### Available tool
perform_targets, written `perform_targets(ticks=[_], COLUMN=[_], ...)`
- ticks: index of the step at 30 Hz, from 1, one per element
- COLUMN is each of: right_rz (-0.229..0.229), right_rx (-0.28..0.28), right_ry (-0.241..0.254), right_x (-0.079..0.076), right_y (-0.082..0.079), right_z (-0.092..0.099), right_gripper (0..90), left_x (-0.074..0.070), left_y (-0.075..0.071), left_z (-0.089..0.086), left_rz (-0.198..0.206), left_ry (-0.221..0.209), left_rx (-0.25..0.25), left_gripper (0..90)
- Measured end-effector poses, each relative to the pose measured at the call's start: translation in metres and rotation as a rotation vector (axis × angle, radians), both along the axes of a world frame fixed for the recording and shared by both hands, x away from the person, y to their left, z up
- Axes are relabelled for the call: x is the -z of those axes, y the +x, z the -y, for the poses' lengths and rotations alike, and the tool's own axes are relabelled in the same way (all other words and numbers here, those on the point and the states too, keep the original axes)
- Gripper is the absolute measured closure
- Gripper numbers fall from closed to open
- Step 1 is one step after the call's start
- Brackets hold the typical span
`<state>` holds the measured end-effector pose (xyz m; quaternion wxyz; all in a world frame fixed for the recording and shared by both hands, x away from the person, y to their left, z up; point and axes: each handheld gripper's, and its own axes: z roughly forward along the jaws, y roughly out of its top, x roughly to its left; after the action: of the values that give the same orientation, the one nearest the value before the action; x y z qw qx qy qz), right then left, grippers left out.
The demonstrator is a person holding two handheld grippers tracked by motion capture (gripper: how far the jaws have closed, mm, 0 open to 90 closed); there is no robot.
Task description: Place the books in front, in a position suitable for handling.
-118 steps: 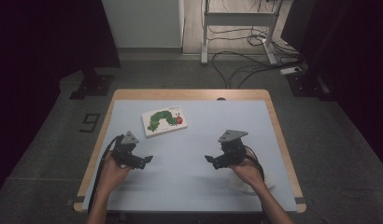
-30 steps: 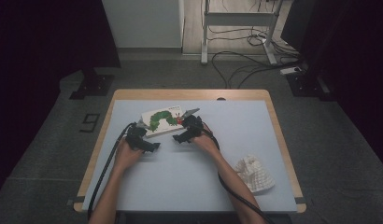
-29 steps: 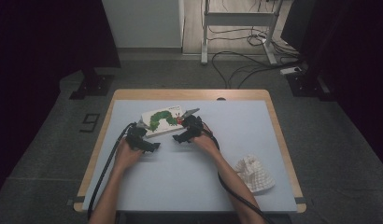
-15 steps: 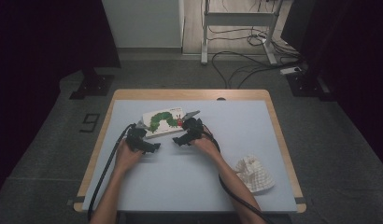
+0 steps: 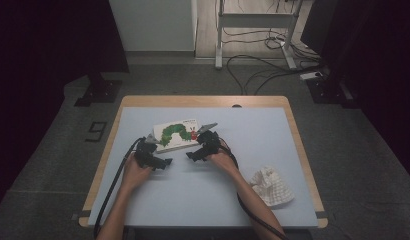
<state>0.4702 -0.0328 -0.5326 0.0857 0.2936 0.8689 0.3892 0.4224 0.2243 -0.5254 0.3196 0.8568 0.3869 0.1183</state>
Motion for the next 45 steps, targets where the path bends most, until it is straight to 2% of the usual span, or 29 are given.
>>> perform_targets(ticks=[6,11,26,33,40,45], right_rz=[0.003,0.000,-0.007,-0.004,-0.014,-0.004], right_rx=[-0.002,-0.004,-0.020,-0.021,-0.011,-0.015], right_ry=[-0.008,-0.006,-0.016,-0.011,-0.016,-0.012], right_x=[0.000,0.000,-0.001,-0.001,-0.002,-0.001], right_y=[-0.009,-0.017,-0.043,-0.056,-0.071,-0.077], right_z=[0.002,0.005,0.016,0.024,0.033,0.039], right_gripper=[0.0,0.0,0.0,0.0,0.0,0.0], left_x=[-0.001,-0.001,-0.001,-0.002,-0.003,-0.002], left_y=[-0.010,-0.020,-0.049,-0.068,-0.093,-0.103], left_z=[0.003,0.005,0.013,0.021,0.032,0.037], left_rz=[-0.008,-0.013,-0.014,-0.016,-0.030,-0.007], left_ry=[0.010,-0.008,-0.008,0.010,-0.005,0.041], left_rx=[0.007,0.009,0.047,0.071,0.100,0.144], left_gripper=[0.0,0.0,0.0,0.0,0.0,0.0])
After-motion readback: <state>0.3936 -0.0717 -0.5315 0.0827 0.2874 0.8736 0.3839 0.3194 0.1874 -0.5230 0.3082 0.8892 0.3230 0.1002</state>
